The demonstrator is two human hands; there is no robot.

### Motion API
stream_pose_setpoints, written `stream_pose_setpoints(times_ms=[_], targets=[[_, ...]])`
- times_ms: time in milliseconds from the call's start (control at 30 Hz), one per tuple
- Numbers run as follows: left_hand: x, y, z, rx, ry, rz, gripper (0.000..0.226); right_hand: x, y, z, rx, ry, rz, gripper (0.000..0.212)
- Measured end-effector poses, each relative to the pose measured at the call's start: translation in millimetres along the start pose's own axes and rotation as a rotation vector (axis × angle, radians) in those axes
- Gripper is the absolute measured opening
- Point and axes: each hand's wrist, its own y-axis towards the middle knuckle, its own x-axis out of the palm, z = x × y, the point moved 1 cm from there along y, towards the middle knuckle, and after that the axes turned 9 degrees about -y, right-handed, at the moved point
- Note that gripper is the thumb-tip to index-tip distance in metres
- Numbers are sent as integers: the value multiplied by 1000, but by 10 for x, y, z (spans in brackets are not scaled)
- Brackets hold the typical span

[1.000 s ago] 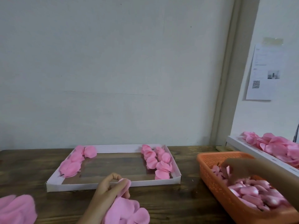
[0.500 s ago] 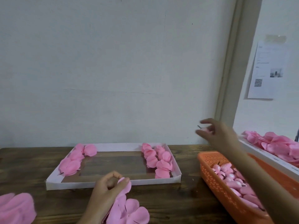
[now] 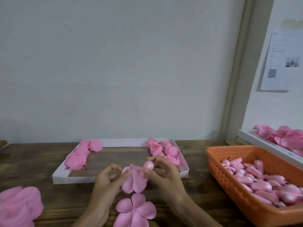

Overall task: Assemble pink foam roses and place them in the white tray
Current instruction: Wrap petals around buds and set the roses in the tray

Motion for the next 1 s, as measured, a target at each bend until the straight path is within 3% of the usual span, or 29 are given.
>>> stream_pose_setpoints(times_ms=[267, 400, 533, 600, 733, 800, 900, 1000], targets=[[35, -54, -3, -23, 71, -51, 11, -20, -54, 100, 3, 61, 16, 26], [57, -67, 5, -49, -16, -22, 18, -21, -52, 121, 5, 42, 19, 26], [98, -121, 58, -71, -170, -113, 34, -40, -26, 184, -54, -50, -18, 36], [103, -129, 69, -72, -208, -123, 34, -42, -19, 226, -92, -178, -11, 37], [68, -68, 60, 22, -122, -73, 24, -68, -10, 260, -326, -730, -4, 23], [52, -45, 34, 23, -116, -44, 21, -48, -21, 249, -415, -886, -35, 23], [50, -35, -14, -9, -108, -40, 12, -41, -33, 249, -388, -876, 19, 27], [18, -31, -48, -2, -85, 6, 18, -44, -34, 215, -248, -712, 184, 21]])
